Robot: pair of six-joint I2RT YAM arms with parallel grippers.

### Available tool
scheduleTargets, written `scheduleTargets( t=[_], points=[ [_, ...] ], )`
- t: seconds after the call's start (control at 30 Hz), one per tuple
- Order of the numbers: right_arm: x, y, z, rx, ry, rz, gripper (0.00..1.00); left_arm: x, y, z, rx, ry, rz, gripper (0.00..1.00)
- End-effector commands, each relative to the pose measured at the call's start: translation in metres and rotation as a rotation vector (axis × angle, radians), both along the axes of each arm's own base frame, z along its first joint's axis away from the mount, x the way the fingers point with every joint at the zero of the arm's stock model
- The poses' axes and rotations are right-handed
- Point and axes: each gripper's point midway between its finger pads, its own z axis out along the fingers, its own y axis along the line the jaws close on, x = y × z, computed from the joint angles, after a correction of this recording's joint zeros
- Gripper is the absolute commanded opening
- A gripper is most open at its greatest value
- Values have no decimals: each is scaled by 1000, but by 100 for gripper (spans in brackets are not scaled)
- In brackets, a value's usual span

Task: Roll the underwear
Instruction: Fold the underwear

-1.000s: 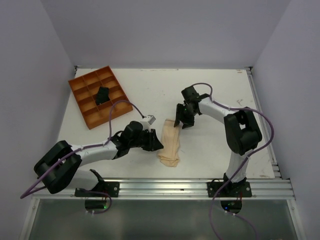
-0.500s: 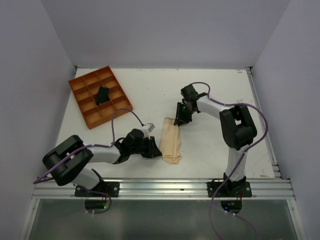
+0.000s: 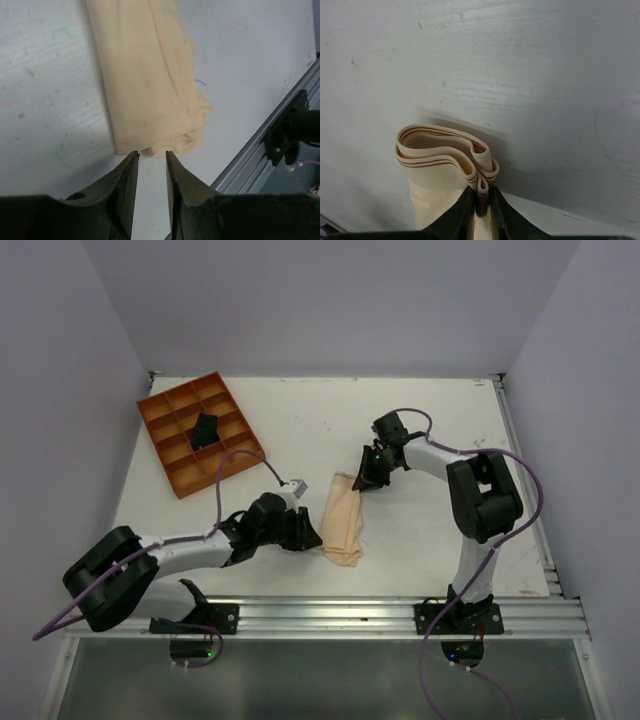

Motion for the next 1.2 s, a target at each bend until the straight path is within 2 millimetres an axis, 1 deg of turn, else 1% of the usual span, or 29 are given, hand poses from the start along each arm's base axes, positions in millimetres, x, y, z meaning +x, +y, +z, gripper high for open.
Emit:
scheduleTargets(
  t=[0.0,0.03,0.07,0.1,0.13,0.2,0.27,0.3,0.33,0.37,0.4,0.47,0.5,0.53,0.6,0.67,0.77,0.8,0.83,0.87,0.9,0.93,0.97,1.0,1.03,1.07,1.1,1.13,1.17],
  points=[
    [6,-36,-1,-67,-20,-120,12,35,-4,67,7,-178,63,33],
    [2,-44,-4,-79,-12,-147,12,47,-2,80,32,-233,86,36],
    [4,-58,-4,-105,-15,-193,12,57,-6,102,32,-259,97,38],
    [6,-64,4,-102,-27,-240,12,64,-8,113,28,-280,100,40],
    [-2,-76,0,-129,-8,-282,12,67,-6,112,61,-274,91,40],
    [-5,-100,2,-179,-19,-387,12,85,-10,121,78,-266,90,38],
    [-26,-122,11,-241,-5,-479,12,95,-9,113,128,-254,71,34],
    [-34,-136,13,-288,-5,-585,12,102,-15,121,122,-276,64,33],
    [-53,-141,22,-272,-17,-634,13,105,-16,120,136,-290,51,32],
    [-59,-143,26,-239,-21,-725,20,109,-19,115,147,-290,44,32],
    [-68,-141,29,-210,-28,-754,27,112,-23,120,139,-302,34,31],
    [-93,-139,41,-174,-60,-796,39,110,-29,113,136,-284,-3,30],
    [-108,-142,42,-195,-47,-792,41,107,-32,111,126,-274,-22,29],
    [-115,-144,46,-200,-41,-789,43,102,-34,106,131,-252,-38,24],
    [-132,-153,63,-242,-36,-766,43,91,-38,98,142,-253,-52,24],
    [-136,-163,78,-281,-82,-740,40,69,-54,99,104,-264,-96,21],
    [-123,-170,105,-309,-172,-671,36,37,-71,90,5,-201,-154,10],
    [-104,-166,115,-287,-212,-643,33,27,-77,89,-26,-170,-168,3],
    [-94,-165,118,-282,-217,-574,30,15,-84,84,-34,-156,-191,0],
    [-83,-163,122,-283,-221,-540,27,9,-88,82,-44,-145,-198,0],
    [-59,-157,124,-285,-204,-498,22,1,-93,83,-69,-122,-200,0],
    [-45,-157,126,-283,-202,-468,21,-8,-101,83,-86,-116,-214,0],
    [-34,-147,123,-258,-187,-366,20,-13,-104,80,-90,-107,-215,0],
    [-10,-143,124,-259,-171,-330,19,-18,-108,80,-98,-95,-210,0],
    [1,-145,120,-271,-152,-304,16,-26,-114,74,-80,-92,-207,0],
    [9,-139,120,-240,-142,-234,15,-30,-117,71,-82,-85,-202,0],
    [26,-136,131,-221,-167,-215,14,-34,-120,68,-89,-59,-186,0],
    [36,-135,111,-210,-112,-188,13,-39,-126,61,-87,-48,-182,0],
    [42,-135,108,-208,-103,-151,11,-41,-128,58,-93,-35,-173,0]
  ],
)
